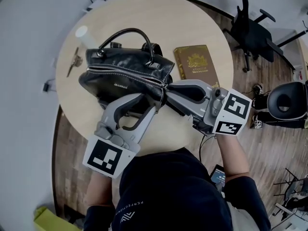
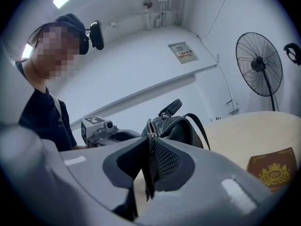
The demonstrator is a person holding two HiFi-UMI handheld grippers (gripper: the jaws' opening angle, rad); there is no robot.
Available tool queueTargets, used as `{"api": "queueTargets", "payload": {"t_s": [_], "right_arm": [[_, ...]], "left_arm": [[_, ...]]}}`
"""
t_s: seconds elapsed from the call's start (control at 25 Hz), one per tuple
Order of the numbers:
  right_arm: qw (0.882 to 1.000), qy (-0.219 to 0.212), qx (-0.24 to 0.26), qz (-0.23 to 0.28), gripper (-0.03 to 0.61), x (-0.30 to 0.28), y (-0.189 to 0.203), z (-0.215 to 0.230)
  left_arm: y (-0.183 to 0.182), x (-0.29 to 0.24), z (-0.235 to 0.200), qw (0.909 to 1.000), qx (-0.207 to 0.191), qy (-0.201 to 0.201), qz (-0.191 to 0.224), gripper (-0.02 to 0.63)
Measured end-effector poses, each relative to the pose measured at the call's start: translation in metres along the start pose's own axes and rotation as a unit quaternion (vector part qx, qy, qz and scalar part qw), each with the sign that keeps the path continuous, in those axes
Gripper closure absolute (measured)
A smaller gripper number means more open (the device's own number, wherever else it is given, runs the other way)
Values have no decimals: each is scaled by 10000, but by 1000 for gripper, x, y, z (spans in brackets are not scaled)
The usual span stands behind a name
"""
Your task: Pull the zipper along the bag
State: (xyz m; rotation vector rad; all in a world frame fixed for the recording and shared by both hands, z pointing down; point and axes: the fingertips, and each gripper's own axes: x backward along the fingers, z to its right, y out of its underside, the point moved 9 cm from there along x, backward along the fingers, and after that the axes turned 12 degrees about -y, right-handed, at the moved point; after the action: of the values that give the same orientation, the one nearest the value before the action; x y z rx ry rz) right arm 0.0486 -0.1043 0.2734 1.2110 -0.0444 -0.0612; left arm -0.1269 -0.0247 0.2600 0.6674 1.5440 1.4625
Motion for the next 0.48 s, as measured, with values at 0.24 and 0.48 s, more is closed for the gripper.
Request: {"api": "queueTargets", "payload": {"t_s": [0.24,0.48], "right_arm": [[9997,-113,-219,74,540,2,1,2],[9955,-365,-852,218,540,1,-1,9]], "left_arm": [[1,-1,0,10000,13,-12,6,466],[1,0,1,10000,18,-12,20,469]]}}
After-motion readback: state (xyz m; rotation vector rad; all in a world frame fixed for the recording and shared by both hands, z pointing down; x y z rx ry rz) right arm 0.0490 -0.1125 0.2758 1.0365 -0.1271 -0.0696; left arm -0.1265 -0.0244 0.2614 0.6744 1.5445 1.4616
